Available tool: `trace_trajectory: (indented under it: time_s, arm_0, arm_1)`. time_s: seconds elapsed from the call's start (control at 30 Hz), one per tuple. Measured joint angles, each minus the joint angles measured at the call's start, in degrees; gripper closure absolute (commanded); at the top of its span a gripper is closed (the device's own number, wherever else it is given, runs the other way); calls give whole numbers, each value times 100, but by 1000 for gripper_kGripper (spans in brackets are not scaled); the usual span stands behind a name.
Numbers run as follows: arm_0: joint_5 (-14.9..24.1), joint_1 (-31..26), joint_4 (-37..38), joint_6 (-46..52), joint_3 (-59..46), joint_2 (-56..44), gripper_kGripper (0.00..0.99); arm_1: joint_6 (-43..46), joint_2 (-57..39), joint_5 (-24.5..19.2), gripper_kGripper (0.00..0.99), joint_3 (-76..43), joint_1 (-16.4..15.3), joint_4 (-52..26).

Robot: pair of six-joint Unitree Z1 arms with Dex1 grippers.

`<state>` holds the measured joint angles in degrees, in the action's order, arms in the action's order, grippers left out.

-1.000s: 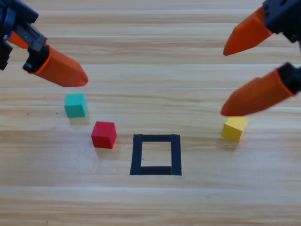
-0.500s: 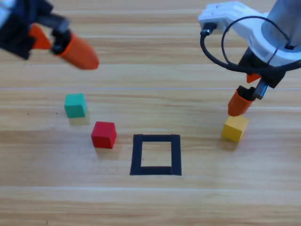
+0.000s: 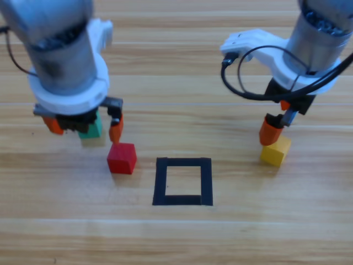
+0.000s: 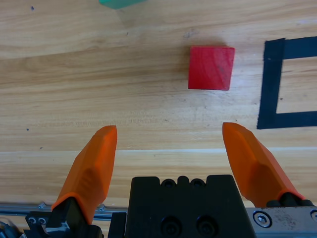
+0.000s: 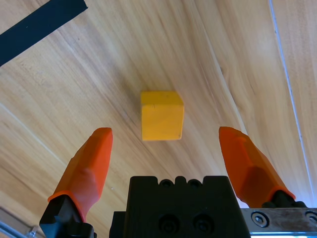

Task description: Stack the blocks in the rectangular block: red at the bottom, yellow in the middle, green on top

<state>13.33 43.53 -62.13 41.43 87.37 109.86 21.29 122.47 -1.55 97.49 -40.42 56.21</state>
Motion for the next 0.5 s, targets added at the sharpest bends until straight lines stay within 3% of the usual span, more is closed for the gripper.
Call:
trace_trajectory:
  time_s: [0.3,0.5]
  arm_0:
    - [-41,-20,0,39,90,246,40]
    - [-269,-22,9,29,359,249,86]
  arm_1:
    - [33,314,0,97,139,18,0]
    - [49,431,0,139,142,24,0]
